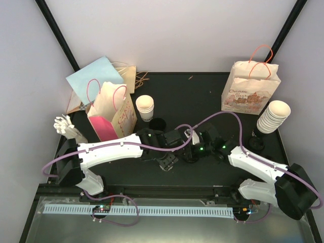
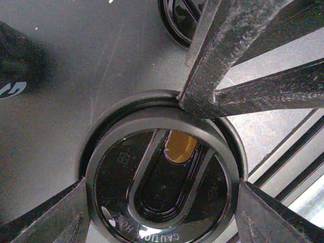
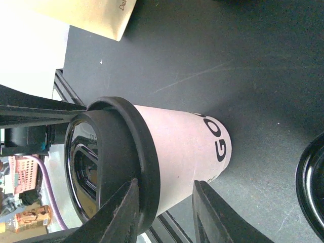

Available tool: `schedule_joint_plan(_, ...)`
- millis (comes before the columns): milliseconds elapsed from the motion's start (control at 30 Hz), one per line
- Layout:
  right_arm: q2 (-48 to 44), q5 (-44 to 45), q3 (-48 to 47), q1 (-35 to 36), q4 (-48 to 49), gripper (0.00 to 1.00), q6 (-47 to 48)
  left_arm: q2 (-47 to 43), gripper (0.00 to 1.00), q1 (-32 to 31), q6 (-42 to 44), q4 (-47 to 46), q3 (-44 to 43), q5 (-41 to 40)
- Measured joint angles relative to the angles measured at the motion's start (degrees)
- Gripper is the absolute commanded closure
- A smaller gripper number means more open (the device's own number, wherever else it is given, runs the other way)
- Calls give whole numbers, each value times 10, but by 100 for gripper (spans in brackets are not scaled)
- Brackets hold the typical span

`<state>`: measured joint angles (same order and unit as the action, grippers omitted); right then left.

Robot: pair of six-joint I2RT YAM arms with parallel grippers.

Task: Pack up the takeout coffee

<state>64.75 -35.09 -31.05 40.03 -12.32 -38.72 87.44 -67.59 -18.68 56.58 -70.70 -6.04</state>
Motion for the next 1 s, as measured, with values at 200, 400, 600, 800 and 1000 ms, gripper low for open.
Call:
schedule_joint_plan(200, 13, -17, 6, -3, 21, 76, 1, -1, 30, 0, -5, 0, 2, 0)
schedule_joint_plan(400, 23, -38, 19, -6, 61, 85, 7, -5, 30, 0, -13, -1, 7, 0)
schedule_joint_plan(600, 28, -44, 25, -6, 82, 90, 14, -9, 30, 1, -20, -4, 12, 0)
schedule_joint_plan(800, 25, -39, 24, -6, 78, 87, 24, -12, 31, 1, -25, -10, 17, 0)
schedule_joint_plan(1000, 2, 1, 15, -3, 33, 71, 32, -13, 31, 0, -24, -21, 19, 0)
